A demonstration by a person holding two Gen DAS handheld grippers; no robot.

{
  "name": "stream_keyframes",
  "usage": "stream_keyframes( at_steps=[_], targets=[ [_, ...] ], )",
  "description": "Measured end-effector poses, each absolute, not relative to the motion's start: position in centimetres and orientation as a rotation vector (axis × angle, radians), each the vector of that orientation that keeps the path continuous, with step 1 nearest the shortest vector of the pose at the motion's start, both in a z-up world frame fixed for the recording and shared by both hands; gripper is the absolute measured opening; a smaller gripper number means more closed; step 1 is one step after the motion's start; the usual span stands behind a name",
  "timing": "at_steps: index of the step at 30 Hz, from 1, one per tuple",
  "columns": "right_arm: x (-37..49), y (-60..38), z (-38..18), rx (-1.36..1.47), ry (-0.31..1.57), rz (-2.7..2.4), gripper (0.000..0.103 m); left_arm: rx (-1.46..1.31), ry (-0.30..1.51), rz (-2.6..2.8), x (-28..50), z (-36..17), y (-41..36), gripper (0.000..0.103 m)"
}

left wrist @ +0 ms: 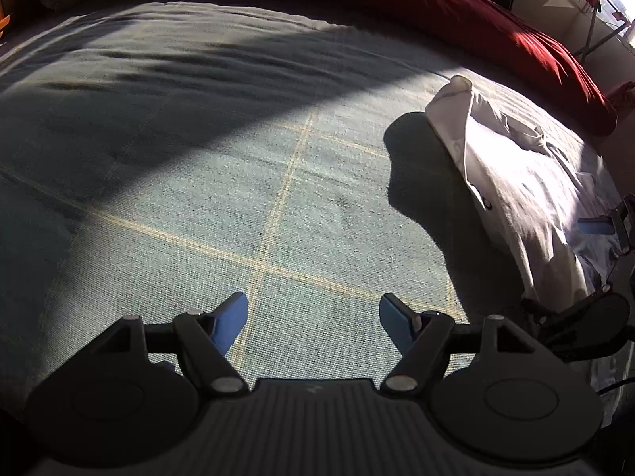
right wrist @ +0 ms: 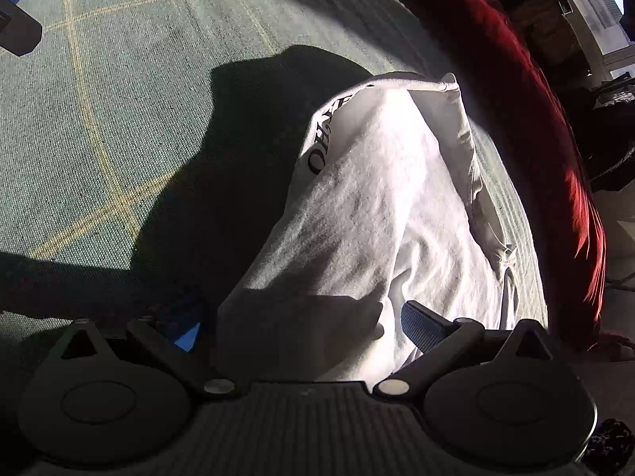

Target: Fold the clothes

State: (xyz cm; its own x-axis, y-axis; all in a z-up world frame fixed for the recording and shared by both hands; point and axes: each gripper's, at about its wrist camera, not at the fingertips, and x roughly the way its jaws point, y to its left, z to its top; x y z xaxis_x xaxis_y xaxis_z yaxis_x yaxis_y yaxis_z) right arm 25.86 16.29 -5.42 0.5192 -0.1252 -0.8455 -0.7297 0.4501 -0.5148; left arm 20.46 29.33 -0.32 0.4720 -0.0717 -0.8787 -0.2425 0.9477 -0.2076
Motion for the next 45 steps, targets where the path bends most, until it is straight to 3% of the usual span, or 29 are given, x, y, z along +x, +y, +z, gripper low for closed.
stream_keyframes(
  at_steps=[14,22,26,29,39,45],
  targets=[
    [30.0,7.9,-1.8,-0.927,1.003,0.343,0.103,-0.347,1.031,-0.130,26.0,-1.1,20.5,0.073],
    [33.5,1.8,-2.6,-0.879,0.976,0.327,0.103,-0.570,1.038,-0.137,27.7,-3.1,15.5,0.068],
    [34.6,-0.5,-2.6,-0.851,0.950,0.358,0.103,-0.687,1.059,-0.094,27.6,-4.7,13.7,0.060],
    [34.4,-1.7,-2.2,-0.810,0.942,0.412,0.103,-0.686,1.074,-0.060,27.5,-5.7,12.0,0.048],
    [32.9,-4.0,-1.4,-0.716,0.943,0.523,0.103,-0.492,1.106,0.018,28.6,-5.0,9.6,0.014],
    [32.9,-4.6,-1.0,-0.664,0.934,0.516,0.103,-0.426,1.109,0.031,28.3,-3.9,10.2,0.009]
  ],
)
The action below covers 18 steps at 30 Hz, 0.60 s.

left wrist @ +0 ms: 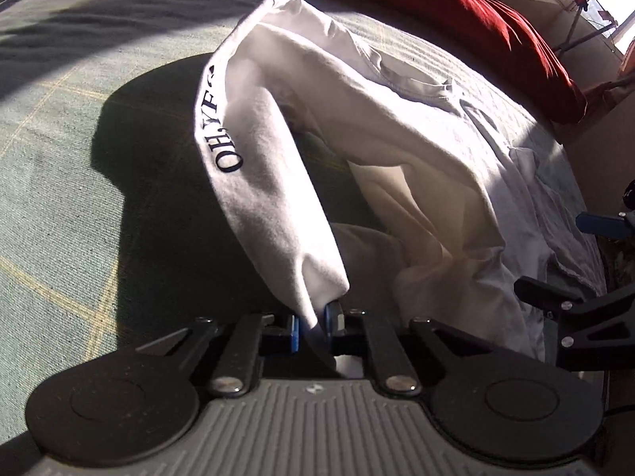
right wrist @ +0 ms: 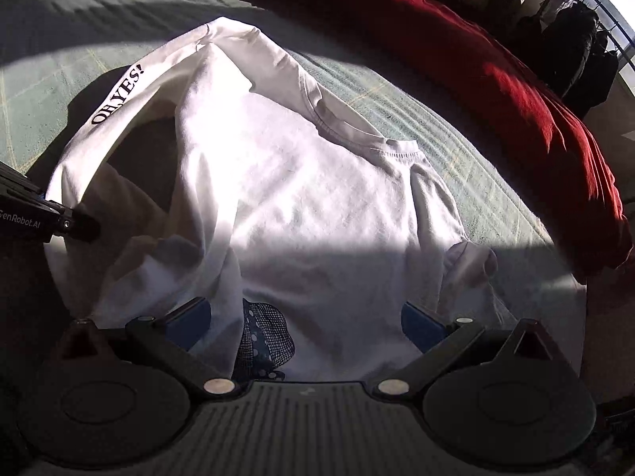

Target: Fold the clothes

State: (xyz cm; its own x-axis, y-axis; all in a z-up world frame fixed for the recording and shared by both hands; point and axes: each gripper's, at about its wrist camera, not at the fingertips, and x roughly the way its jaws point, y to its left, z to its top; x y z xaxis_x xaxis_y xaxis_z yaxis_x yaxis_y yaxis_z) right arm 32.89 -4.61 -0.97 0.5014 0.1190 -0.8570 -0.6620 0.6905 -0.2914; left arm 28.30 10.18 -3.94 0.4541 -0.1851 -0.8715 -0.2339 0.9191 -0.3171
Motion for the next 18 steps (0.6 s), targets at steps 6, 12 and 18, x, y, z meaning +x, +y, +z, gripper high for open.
stream_keyframes(
  at_steps=[6,12,18],
  targets=[
    [33.0,-4.3,-0.8,-0.641,0.935,0.491,0.103,-0.368,1.090,0.023,28.5,-2.3,11.0,0.008],
    [32.7,-2.9,-0.6,-0.639,0.935,0.484,0.103,-0.357,1.062,0.046,28.7,-0.9,13.5,0.008],
    [32.7,-1.0,-0.4,-0.648,0.927,0.478,0.103,-0.309,1.065,0.122,28.0,-0.1,17.7,0.008]
  ],
)
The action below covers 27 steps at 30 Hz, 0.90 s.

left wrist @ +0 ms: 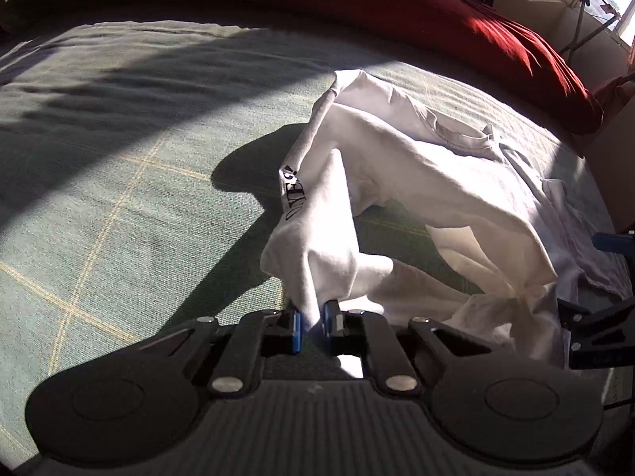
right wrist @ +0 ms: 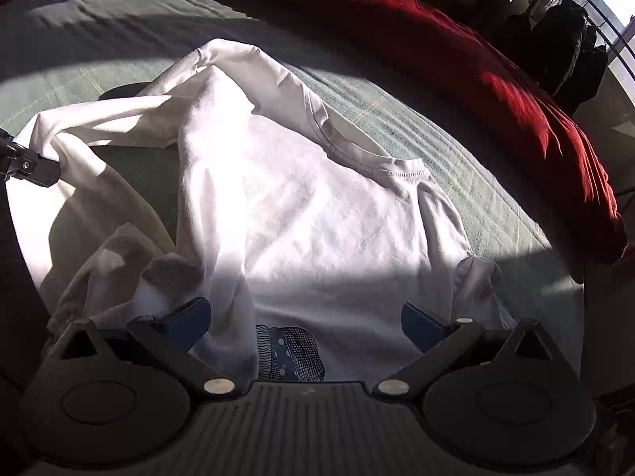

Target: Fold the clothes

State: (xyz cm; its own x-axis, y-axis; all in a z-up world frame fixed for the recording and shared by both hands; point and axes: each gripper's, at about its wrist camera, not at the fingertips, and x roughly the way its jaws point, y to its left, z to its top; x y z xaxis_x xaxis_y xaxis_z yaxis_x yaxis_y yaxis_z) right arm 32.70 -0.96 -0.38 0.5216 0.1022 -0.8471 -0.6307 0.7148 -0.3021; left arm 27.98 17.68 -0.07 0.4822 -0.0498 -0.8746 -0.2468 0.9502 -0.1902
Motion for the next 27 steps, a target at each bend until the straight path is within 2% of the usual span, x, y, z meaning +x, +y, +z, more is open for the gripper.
stream_keyframes(
  at_steps=[10,14,16,18,24,27],
  targets=[
    [32.8,2.5,-0.4,-0.637,0.918,0.476,0.103,-0.146,1.080,0.257,29.2,-0.6,25.6,0.011],
    [32.6,3.9,-0.6,-0.640,0.920,0.485,0.103,-0.198,1.067,0.227,29.5,-1.5,26.2,0.013],
    [32.6,4.5,-0.7,-0.640,0.923,0.493,0.103,-0.215,1.070,0.215,28.8,-1.9,25.9,0.017],
    [32.6,5.1,-0.6,-0.638,0.923,0.499,0.103,-0.289,1.076,0.213,27.6,-2.5,25.8,0.026],
    [32.8,6.0,-0.7,-0.639,0.925,0.515,0.103,-0.486,1.076,0.275,24.5,-4.9,25.6,0.028],
    [32.9,6.0,-0.8,-0.631,0.931,0.522,0.103,-0.595,1.012,0.282,23.8,-5.2,25.6,0.038]
  ],
)
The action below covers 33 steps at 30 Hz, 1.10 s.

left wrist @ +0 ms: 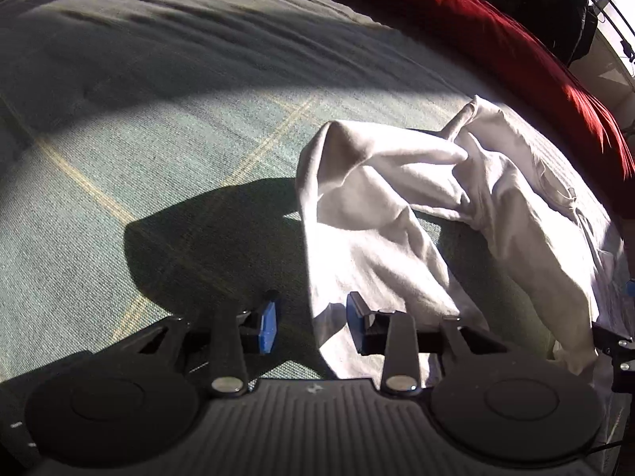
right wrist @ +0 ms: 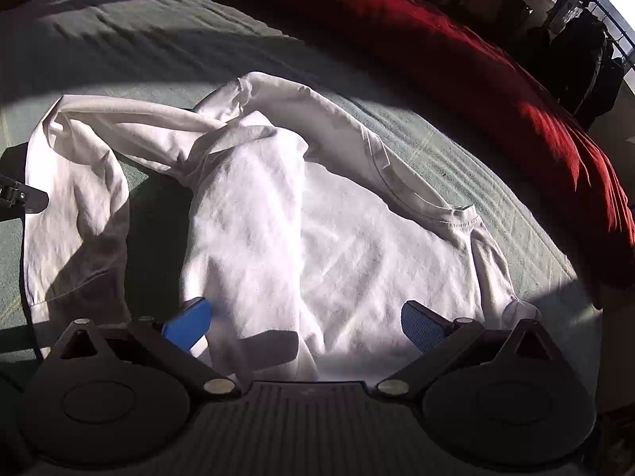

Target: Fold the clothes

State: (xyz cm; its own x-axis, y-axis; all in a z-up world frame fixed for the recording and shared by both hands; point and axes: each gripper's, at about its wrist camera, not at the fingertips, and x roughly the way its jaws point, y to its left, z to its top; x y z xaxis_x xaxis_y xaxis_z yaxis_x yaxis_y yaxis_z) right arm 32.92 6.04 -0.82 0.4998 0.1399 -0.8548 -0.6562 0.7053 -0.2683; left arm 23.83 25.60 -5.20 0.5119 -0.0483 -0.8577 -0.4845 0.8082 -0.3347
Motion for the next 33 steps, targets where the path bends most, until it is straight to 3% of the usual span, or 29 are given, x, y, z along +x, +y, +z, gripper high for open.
stream_keyframes(
  at_steps=[5,18,22,25,30,33],
  targets=[
    [33.0,6.0,-1.0,-0.624,0.937,0.537,0.103,-0.729,0.979,0.196,23.9,-6.0,23.3,0.040],
    [33.4,4.7,-1.5,-0.600,0.967,0.557,0.103,-0.771,0.952,0.148,24.4,-6.6,22.5,0.076],
    [33.5,4.3,-1.6,-0.589,0.974,0.553,0.103,-0.738,0.949,0.155,24.7,-6.5,21.7,0.079],
    [33.5,4.1,-1.6,-0.587,0.977,0.550,0.103,-0.723,0.956,0.180,24.9,-6.2,21.5,0.074],
    [33.5,3.7,-1.7,-0.583,0.982,0.543,0.103,-0.707,0.972,0.261,24.3,-5.7,22.2,0.022],
    [33.5,3.7,-1.7,-0.583,0.980,0.544,0.103,-0.695,0.974,0.300,23.8,-5.1,23.1,0.016]
  ],
)
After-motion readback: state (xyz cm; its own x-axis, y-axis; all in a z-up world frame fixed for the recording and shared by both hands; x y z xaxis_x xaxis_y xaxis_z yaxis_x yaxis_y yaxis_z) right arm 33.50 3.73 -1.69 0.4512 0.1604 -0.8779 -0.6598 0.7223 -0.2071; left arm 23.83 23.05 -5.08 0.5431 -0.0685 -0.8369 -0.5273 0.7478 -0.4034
